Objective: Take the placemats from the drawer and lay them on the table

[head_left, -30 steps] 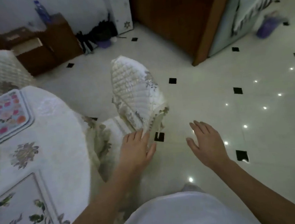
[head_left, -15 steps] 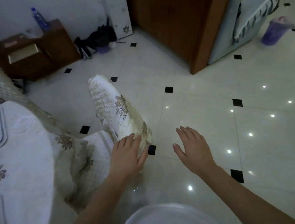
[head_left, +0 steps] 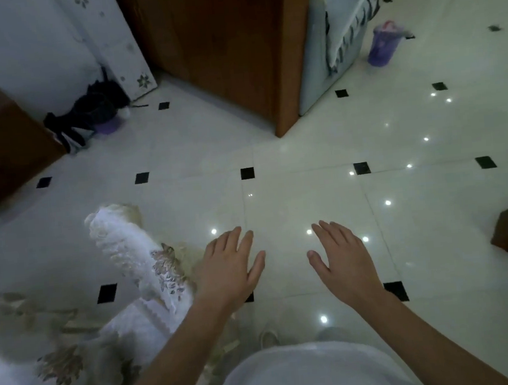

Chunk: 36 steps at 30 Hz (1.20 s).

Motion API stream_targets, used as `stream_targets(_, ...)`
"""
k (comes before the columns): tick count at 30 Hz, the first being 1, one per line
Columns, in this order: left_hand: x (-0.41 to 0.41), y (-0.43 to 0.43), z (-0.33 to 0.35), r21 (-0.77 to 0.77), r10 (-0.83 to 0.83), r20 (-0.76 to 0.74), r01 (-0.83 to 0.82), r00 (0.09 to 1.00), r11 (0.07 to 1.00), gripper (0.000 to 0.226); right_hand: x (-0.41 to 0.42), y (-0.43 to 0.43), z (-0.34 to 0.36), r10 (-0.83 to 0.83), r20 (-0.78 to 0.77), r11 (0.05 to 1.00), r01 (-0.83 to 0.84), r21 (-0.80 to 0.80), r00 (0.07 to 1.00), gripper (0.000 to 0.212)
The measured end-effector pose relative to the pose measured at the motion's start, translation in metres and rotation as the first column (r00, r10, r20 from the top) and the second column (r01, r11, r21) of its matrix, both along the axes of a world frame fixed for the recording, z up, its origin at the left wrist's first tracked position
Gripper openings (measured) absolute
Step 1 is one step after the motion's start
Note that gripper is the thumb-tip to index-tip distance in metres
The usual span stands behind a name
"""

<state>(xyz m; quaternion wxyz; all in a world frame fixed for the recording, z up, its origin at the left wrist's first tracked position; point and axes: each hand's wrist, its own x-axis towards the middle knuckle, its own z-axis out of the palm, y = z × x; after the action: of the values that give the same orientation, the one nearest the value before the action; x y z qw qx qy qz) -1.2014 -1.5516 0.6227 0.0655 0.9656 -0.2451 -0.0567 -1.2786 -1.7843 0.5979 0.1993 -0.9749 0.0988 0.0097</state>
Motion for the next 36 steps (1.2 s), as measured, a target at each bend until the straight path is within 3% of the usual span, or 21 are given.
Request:
stream_targets(5, 0.053, -0.059, -0.005, 0.002, -0.153, 0.006, 0.153, 0.988, 0.988, 0.059, 0.016, -0.049, 0.002, -0.141, -0.035, 0.989, 0.14, -0.04, 0.989, 0.058)
stream_targets(10, 0.111, -0.097, -0.017, 0.021, -0.194, 0.006, 0.193, 0.981, 0.981, 0.06, 0.069, -0.089, -0.007, -0.131, -0.053, 0.99, 0.128, -0.061, 0.99, 0.059)
stream_targets(18, 0.198, -0.098, -0.015, 0.008, 0.09, 0.042, -0.09, 0.995, 0.996, 0.06, 0.232, -0.104, -0.006, 0.151, -0.037, 0.988, -0.152, -0.017, 0.988, 0.059)
stream_targets(27, 0.254, -0.02, -0.012, 0.039, 0.464, 0.045, -0.466, 0.884, 0.884, 0.06, 0.402, -0.015, -0.001, 0.583, -0.04, 0.809, -0.585, -0.054, 0.811, 0.058)
stream_targets(31, 0.298, 0.01, -0.021, 0.043, 0.545, 0.037, -0.546, 0.838, 0.837, 0.06, 0.463, 0.024, -0.006, 0.648, -0.031, 0.758, -0.649, -0.059, 0.761, 0.059)
stream_targets(36, 0.374, 0.035, -0.028, 0.01, 0.511, 0.045, -0.512, 0.858, 0.859, 0.057, 0.525, 0.037, -0.011, 0.589, -0.055, 0.8, -0.591, -0.101, 0.806, 0.06)
